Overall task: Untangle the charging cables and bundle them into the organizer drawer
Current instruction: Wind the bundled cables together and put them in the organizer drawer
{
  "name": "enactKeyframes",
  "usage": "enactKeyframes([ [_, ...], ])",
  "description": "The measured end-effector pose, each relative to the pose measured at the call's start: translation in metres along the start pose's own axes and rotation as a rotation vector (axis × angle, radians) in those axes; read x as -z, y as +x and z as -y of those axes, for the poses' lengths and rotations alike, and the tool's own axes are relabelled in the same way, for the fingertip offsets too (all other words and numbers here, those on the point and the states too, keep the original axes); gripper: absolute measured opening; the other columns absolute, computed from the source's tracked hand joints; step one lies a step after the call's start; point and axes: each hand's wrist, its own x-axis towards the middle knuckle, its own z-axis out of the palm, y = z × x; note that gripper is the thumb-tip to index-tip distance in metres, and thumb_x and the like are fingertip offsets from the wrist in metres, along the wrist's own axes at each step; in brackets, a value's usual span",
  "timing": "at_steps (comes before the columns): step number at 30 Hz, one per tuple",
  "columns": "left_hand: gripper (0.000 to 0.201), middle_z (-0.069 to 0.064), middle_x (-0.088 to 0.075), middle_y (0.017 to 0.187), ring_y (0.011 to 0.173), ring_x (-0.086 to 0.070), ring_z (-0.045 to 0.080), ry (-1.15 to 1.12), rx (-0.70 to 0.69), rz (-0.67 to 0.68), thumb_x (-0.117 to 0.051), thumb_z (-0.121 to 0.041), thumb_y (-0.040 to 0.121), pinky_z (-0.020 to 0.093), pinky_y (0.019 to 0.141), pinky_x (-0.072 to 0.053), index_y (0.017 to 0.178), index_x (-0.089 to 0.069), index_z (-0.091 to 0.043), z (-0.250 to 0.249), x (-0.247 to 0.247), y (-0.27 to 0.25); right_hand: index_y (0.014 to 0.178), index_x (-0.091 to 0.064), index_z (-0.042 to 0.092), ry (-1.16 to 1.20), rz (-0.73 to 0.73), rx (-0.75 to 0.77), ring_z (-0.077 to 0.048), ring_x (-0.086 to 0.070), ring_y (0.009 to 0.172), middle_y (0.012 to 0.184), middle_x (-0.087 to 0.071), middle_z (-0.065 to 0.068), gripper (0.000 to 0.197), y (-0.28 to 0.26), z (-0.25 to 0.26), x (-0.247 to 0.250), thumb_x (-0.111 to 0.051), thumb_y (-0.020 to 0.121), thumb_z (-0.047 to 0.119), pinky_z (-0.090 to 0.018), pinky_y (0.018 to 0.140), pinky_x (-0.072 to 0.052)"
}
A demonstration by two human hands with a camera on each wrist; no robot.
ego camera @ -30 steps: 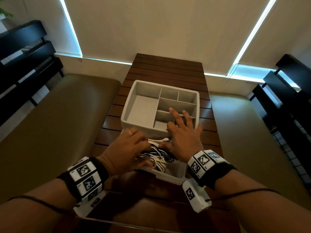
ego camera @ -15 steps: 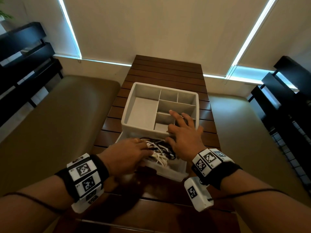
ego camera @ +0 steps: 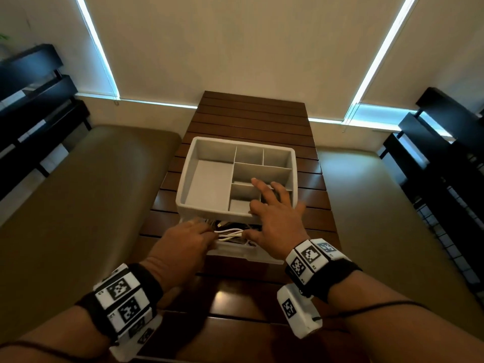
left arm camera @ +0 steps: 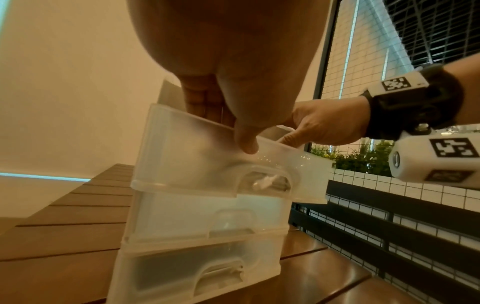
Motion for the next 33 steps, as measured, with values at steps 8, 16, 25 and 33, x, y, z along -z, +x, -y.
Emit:
enactKeyframes([
  [8,0.026,-0.008,-0.07,0.085,0.075,-0.065,0.012,-0.225,0.149,-0.093,-0.06,-0.041,0.078,0.025,0.068,-0.049,0.089,-0.074,-0.022,0.014,0.001,-0.001,0.126,-0.045,0.039,0.122,-0.09,0.027,-0.021,0.015,0.147,0.159,0.014,0.014,0.058,-0.002,-0.007,-0.006,-0.066,0.076,0.06,-0.067,0.111,-0.012],
  [16,0.13,-0.013,-0.046,0.138,0.127,-0.046,0.007,-0.907,0.726,0.143,-0.096,-0.027,0.039,0.03,0.108,-0.039,0.151,-0.029,-0.028,0.067,0.003,-0.023,0.147,0.012,0.045,0.805,0.088,-0.244,-0.008,-0.025,0.136,0.149,-0.017,0.022,0.152,-0.049,-0.06,-0.025,-0.096,0.043,0.022,-0.032,0.108,-0.037],
  [25,0.076,-0.013,-0.065,0.11,0.103,-0.06,0.001,-0.979,0.69,-0.007,-0.091,-0.005,0.059,0.023,0.083,-0.053,0.117,-0.053,-0.036,0.062,-0.021,-0.004,0.115,-0.051,0.027,0.992,-0.139,-0.301,0.003,-0.059,0.102,0.108,-0.063,0.016,0.067,-0.042,-0.061,-0.046,-0.088,0.062,0.01,-0.014,0.082,-0.052],
  [33,0.062,-0.013,-0.072,0.088,0.085,-0.067,-0.001,-0.997,0.743,-0.164,-0.088,0.002,0.06,0.012,0.07,-0.055,0.098,-0.058,-0.036,0.052,-0.031,-0.002,0.102,-0.056,0.016,1.011,-0.253,-0.352,0.006,-0.06,0.081,0.089,-0.063,0.015,0.05,-0.041,-0.061,-0.048,-0.084,0.065,-0.001,-0.002,0.061,-0.046],
])
